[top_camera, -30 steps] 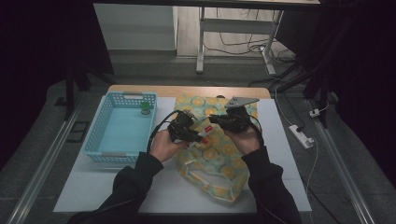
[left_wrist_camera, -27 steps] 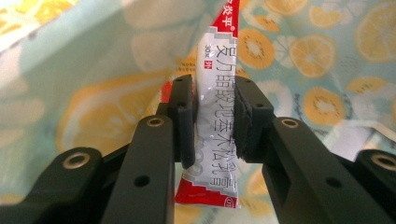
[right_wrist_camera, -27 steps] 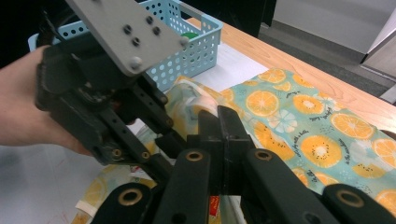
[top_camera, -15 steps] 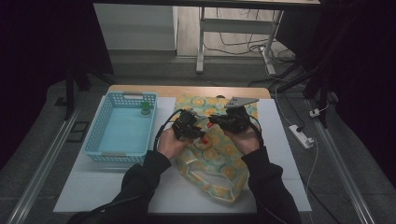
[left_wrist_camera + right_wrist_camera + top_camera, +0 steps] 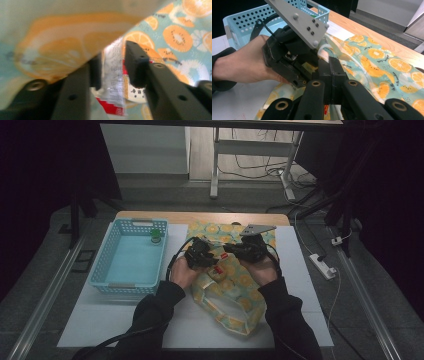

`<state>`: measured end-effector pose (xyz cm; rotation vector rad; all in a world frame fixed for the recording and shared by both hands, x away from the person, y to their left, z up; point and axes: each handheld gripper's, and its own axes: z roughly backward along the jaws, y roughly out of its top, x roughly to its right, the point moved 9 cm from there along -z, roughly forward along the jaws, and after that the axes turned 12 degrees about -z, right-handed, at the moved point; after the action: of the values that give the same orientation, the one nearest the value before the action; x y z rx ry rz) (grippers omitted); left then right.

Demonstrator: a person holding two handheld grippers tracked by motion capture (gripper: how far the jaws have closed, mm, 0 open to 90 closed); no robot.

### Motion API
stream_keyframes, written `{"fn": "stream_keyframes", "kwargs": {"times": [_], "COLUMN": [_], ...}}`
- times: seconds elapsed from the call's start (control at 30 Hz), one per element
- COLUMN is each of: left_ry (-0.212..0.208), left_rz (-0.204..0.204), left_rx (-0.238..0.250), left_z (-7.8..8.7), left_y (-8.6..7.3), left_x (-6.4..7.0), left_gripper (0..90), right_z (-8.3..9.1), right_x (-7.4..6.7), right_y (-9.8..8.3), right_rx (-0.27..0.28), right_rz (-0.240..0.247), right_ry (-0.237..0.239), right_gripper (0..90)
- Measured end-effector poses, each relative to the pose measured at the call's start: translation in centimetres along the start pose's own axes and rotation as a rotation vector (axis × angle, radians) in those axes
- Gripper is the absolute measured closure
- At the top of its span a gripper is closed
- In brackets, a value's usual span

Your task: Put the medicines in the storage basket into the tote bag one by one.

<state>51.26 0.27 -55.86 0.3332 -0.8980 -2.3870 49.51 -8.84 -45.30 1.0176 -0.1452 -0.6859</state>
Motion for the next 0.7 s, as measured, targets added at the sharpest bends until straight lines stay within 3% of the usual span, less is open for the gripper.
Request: {"fn": "stream_keyframes", "kwargs": {"times": [0.47,0.7], "left_ry": [-0.076,-0.096], "left_rz": [-0.031,-0.027], "left_rx": [0.041,0.039], "left_z": [3.0,5.1], "left_y": [0.3,-0.2], "left_x": [1.7,1.6], "left_gripper": [29.5,19.9], "right_z": [0.1,0.1], "right_x": [0.4,0.5], "right_y": [-0.1,-0.1], "right_rx": [0.0,0.002], "right_rz": [-0.009,-0.008], "right_ry": [-0.006,-0.006], "right_gripper": [90.0,90.0]}}
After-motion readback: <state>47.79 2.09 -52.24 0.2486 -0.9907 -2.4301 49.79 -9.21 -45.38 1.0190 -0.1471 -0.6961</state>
